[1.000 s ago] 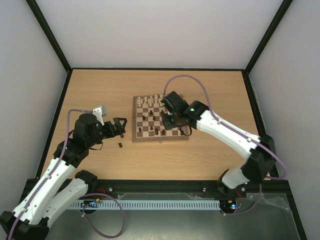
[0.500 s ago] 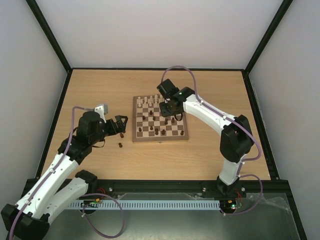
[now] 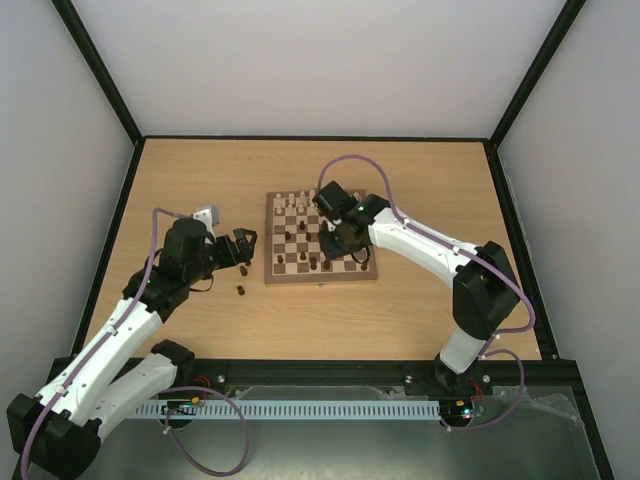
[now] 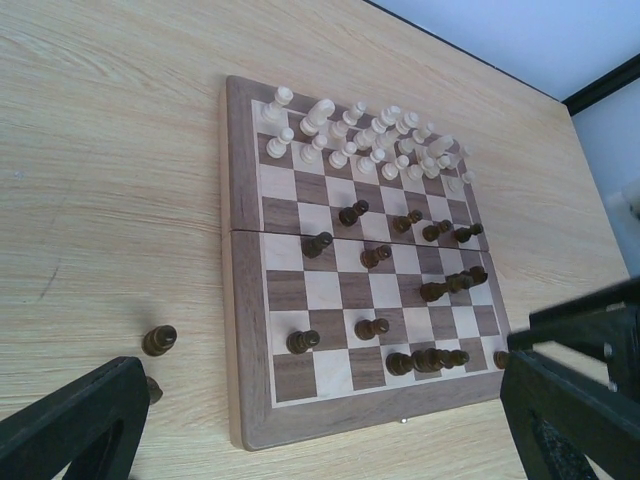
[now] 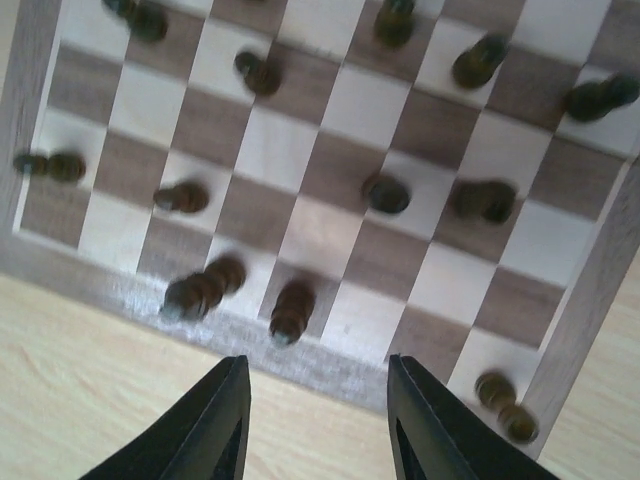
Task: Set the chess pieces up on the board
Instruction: Move the chess piece to the chessboard.
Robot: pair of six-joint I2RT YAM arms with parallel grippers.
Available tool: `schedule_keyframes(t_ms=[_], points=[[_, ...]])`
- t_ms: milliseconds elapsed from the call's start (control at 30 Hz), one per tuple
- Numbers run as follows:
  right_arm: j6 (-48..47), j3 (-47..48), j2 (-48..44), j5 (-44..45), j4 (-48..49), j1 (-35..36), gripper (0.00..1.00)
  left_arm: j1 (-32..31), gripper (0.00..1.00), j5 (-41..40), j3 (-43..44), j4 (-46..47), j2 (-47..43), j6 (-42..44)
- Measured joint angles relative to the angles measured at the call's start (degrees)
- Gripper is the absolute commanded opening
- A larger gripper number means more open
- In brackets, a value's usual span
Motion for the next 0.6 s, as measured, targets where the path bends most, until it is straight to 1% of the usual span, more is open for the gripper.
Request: schedule_keyframes(t_ms=[67,167,367,600], points=[[0.09,-2.12,-1.27,-0.07,-0.2,1.51,0.36,0.0,0.99,-0.24,0.0,0.0,0.0,0.0],[0.31,-4.07,-1.68,-0.5,-0.2,2.97,0.36,0.0,0.99,-0.44,0.0,0.0,0.0,0.0],[0.92,-4.52,-1.64,-0.7,0.22,4.94,0.29,0.0,0.99,-0.79,0.0,0.0,-0.42,-0.02],[1.44,-4.46,-0.11,-0.22,0.68,5.09,0.27,0.0,0.99,-1.05,-0.02,-0.04,-2.05,-0.02]])
